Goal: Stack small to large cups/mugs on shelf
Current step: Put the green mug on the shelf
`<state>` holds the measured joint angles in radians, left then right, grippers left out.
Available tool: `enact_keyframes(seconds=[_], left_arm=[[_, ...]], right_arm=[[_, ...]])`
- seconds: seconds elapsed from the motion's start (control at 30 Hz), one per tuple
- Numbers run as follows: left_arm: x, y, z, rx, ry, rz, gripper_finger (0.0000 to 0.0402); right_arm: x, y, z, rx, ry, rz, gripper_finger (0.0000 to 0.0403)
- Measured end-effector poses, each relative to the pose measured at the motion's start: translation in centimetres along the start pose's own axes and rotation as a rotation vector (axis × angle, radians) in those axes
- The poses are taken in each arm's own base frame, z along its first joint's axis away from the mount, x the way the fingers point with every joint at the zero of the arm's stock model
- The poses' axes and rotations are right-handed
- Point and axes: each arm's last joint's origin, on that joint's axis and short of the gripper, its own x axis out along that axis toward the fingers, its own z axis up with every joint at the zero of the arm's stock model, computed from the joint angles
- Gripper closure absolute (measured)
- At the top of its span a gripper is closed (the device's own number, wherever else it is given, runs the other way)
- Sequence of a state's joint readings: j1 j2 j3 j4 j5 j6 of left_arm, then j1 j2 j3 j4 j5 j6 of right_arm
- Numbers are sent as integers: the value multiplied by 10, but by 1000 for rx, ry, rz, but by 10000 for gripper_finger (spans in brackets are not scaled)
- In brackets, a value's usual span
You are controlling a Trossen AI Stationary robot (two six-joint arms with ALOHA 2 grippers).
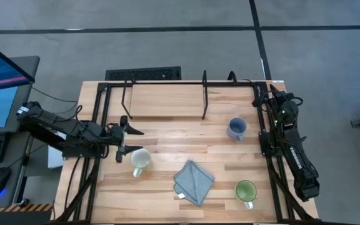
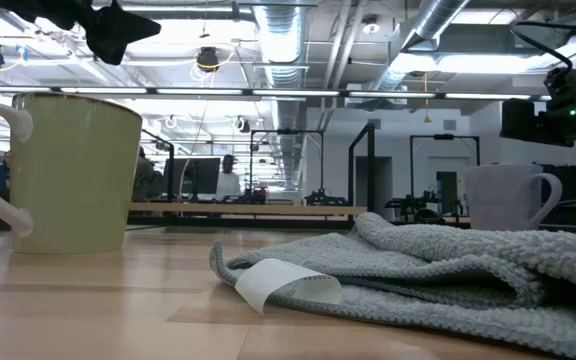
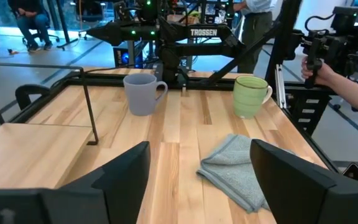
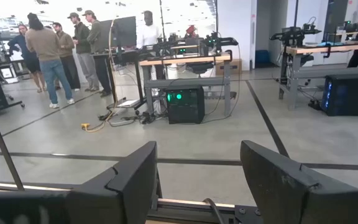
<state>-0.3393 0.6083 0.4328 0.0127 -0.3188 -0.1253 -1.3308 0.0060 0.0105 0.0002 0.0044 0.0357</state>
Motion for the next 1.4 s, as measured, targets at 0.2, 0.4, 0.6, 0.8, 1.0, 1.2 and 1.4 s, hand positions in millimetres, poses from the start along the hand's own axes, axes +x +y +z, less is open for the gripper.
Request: enact_keyframes(seconds=[0.2, 0.4, 0.6, 0.8, 1.0, 1.2, 1.4], left_arm=[[0, -2, -1, -17, 17, -76, 131], [0, 0, -2, -82, 21, -22, 131], [-2, 2, 1, -201, 96, 123, 131], [3, -10, 22, -238, 196, 170, 131], [20, -35, 35, -249, 412, 191, 131], [31, -58, 36, -313, 598, 281, 131], [35, -82, 43, -418, 634, 287, 131]], right_arm=[[0, 0, 0, 0, 0, 0, 147], [0, 0, 0, 0, 0, 0, 147], [0, 0, 0, -1, 0, 0, 147], [0, 0, 0, -1, 0, 0, 147], [0, 0, 0, 0, 0, 0, 147], [0, 0, 0, 21, 1, 0, 147], [0, 0, 0, 70, 0, 0, 147]])
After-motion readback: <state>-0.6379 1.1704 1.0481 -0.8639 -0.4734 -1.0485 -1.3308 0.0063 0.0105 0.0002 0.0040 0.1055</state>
